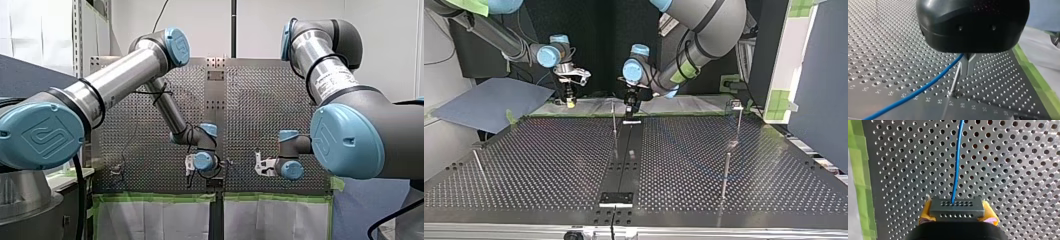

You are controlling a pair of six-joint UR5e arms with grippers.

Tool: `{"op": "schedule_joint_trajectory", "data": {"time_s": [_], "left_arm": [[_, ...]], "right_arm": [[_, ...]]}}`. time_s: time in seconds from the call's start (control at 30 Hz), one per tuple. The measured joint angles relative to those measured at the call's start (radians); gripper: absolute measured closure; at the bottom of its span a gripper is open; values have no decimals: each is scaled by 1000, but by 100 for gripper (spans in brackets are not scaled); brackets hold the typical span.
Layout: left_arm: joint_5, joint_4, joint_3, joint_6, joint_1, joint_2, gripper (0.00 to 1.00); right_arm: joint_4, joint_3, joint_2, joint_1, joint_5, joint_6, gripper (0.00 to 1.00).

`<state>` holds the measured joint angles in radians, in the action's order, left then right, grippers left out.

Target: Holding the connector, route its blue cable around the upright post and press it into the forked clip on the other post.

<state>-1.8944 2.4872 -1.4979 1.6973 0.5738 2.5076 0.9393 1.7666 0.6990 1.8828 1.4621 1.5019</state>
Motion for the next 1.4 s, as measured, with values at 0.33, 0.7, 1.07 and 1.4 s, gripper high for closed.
{"op": "schedule_joint_trajectory", "data": {"time_s": [0.33,0.7,1.07,1.4], "left_arm": [[11,-5,-32,2,3,0,99],[7,0,-43,0,10,-1,99],[3,-20,-42,6,1,-1,99],[-1,-34,-21,14,-14,-1,99]], "right_arm": [[-12,0,0,5,1,-14,98],[-13,0,0,4,1,-17,98],[-6,0,0,-1,0,-10,98],[-2,-2,0,-4,0,-1,98]]}}
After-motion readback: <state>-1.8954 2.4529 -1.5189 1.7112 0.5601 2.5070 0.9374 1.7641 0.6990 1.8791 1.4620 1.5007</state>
